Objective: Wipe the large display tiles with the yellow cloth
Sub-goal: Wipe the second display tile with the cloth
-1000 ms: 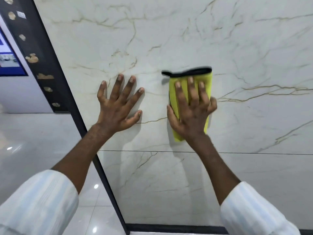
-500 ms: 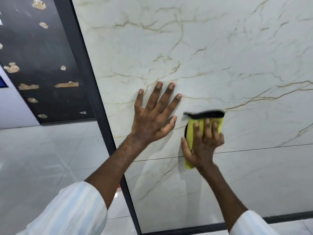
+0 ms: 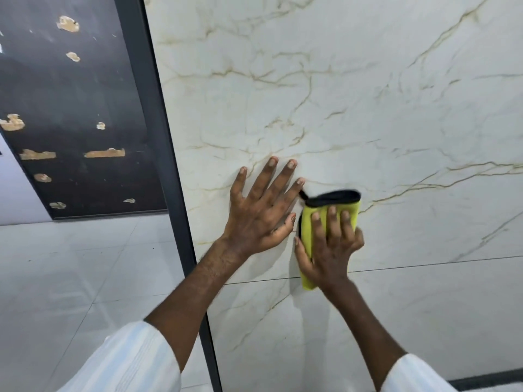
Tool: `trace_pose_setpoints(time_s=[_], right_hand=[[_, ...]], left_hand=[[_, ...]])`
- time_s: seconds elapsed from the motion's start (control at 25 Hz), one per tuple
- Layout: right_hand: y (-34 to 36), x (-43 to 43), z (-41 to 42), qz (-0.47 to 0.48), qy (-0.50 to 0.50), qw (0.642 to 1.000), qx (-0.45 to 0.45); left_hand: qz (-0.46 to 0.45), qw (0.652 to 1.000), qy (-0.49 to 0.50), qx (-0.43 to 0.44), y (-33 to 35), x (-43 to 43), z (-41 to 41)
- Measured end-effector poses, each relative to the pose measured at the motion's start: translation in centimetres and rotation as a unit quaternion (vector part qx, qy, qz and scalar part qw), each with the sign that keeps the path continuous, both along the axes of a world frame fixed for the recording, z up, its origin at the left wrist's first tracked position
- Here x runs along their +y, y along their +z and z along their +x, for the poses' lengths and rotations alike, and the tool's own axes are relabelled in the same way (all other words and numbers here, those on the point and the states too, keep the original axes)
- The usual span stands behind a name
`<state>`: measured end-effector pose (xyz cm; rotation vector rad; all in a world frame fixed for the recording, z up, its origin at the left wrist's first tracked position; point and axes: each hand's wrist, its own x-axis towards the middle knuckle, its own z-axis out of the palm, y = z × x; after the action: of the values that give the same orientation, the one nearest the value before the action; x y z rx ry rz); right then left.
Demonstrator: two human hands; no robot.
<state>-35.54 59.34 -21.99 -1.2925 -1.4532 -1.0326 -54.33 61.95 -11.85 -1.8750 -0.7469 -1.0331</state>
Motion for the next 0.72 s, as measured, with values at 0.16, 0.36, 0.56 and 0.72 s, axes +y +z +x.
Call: trace_pose_setpoints(time_s=[0.16,0.36,0.56,0.72], right_hand=[[3.5,0.1,0.2,0.007,0.012,1.000,-0.010],[24.8,0.7,0.0,0.085,0.046,0.995,-0.008],[43.3,0.1,0.1,0.074,0.021,0.997,0.001],[37.9,0.3,0.0,0.090,0.034,0.995,0.002]], left_hand=[[0.007,0.999,-0.041,-0.005,5.7,-1.0,-2.0],[0.086,0.994,0.057,-0.026,20.8,1.1,-6.3],[0.094,0.991,0.089,-0.024,21.5,1.7,-6.1],[0.084,0.994,0.068,-0.027,21.8,1.0,-6.4]])
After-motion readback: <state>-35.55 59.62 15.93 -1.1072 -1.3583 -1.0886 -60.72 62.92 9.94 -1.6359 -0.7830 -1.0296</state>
